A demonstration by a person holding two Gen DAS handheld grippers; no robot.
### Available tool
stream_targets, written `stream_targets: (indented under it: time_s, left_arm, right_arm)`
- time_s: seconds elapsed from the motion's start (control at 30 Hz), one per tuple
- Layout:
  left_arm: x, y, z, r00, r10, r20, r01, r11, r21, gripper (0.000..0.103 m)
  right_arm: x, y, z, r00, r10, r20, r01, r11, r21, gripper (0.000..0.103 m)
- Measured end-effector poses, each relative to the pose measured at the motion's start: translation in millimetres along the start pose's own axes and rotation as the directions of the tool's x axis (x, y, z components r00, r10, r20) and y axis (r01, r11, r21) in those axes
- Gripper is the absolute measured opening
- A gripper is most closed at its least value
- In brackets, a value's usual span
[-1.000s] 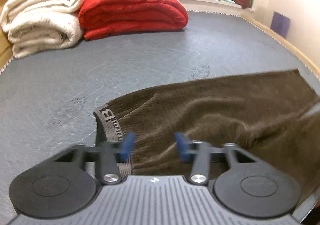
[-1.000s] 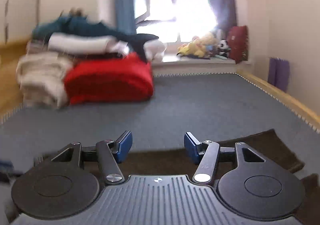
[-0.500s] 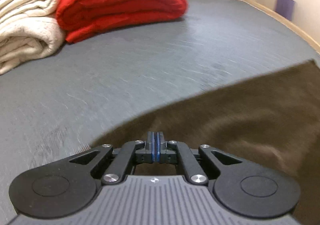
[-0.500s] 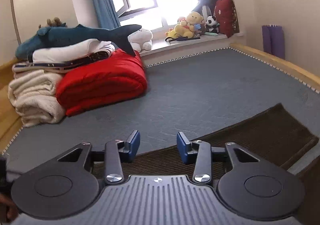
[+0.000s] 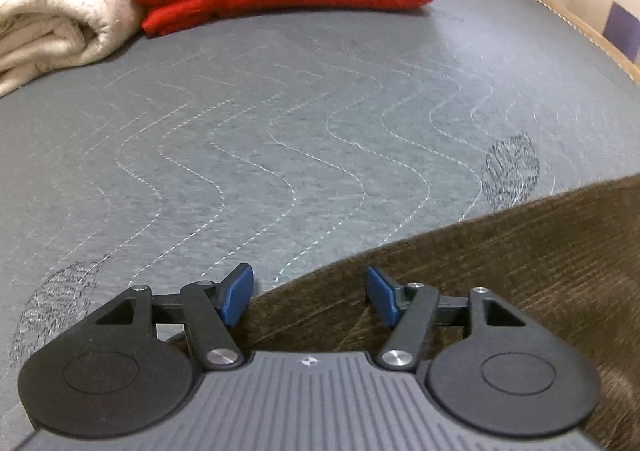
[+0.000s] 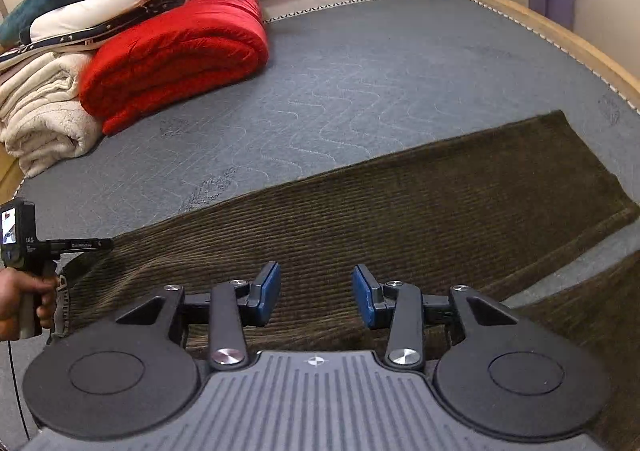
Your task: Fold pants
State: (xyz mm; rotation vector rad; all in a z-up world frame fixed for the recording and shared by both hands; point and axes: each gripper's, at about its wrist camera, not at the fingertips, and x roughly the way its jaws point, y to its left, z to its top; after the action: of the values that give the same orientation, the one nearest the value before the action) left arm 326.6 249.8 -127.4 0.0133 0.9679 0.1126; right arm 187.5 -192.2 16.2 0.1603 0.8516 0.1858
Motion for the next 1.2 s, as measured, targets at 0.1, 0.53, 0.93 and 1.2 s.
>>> stream_targets:
  time_s: [0.1, 0.53, 0.93, 1.2]
  left_arm:
    - [4, -4, -1, 1.000, 0.003, 0.004, -0.003, 0.999, 0.050, 0.069]
    - [-63, -22, -1, 0.998, -0.058, 0.022, 0.053, 0.980, 0.194, 0.003]
    - [-271, -63, -163, 0.971, -0.226, 0.078, 0.168, 0.877, 0.449, 0.002]
    - [-260, -52, -191, 0.972, -0.229, -0.049, 0.233, 0.936, 0.264, 0.011]
  right_arm:
    - [3, 9, -2, 1.000, 0.007, -0.010, -0.007, 1.000, -0.019, 0.042]
    - [15, 22, 4, 1.000, -0.014, -0.013, 0.014, 0.999, -0.031, 0.042]
    - [-32, -21, -13, 0.993, -0.094, 0.077, 0.080, 0.982, 0.168, 0.040]
    - [-68, -73, -26, 0.977, -0.145, 0.153, 0.096, 0.952, 0.291, 0.026]
